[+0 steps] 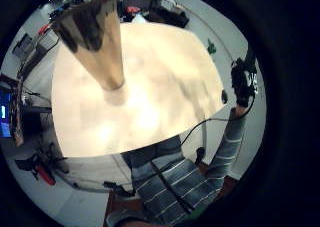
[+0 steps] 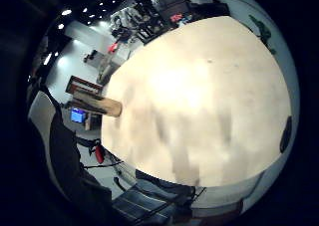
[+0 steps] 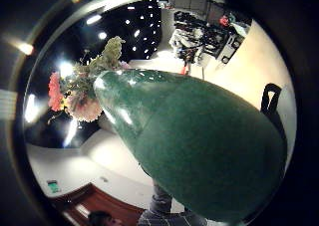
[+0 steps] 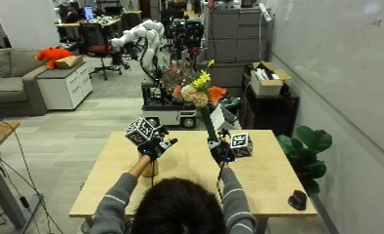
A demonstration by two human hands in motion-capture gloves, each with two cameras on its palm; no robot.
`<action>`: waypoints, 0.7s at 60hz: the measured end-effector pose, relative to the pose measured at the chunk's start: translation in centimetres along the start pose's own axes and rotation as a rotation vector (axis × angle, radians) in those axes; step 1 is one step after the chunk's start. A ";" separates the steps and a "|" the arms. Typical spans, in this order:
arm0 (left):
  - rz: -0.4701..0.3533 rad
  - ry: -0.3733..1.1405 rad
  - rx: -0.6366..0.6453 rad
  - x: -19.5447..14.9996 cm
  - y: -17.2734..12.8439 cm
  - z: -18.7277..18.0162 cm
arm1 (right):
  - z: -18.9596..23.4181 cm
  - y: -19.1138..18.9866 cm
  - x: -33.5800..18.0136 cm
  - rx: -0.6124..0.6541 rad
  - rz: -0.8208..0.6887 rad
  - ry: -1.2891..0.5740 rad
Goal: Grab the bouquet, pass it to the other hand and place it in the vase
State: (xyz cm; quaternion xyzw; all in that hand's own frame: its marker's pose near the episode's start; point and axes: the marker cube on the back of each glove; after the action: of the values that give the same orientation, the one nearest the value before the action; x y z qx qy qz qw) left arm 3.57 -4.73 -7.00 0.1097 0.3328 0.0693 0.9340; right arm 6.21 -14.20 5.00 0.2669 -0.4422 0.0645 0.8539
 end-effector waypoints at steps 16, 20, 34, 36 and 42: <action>0.029 0.114 -0.045 -0.4 -1.3 2.2 | 1.1 3.3 -2.4 0.119 0.005 0.145; 0.026 0.134 -0.077 -0.9 -0.3 2.1 | 1.0 2.9 0.3 0.156 0.159 0.274; 0.036 -0.029 -0.014 -0.4 2.4 -2.3 | 1.8 3.0 -1.8 0.133 -0.125 0.181; 0.019 0.012 -0.069 -0.5 2.1 -2.4 | 1.7 2.7 -0.8 0.155 -0.041 0.256; -0.023 0.049 -0.144 0.3 2.2 -3.6 | 2.9 3.0 -2.1 0.098 -0.029 0.133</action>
State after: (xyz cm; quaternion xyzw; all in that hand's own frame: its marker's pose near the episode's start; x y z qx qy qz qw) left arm 1.42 -1.99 -9.37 0.0365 0.3509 0.0849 0.9318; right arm 1.83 -12.82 5.90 0.3100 -0.3766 0.0911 0.8682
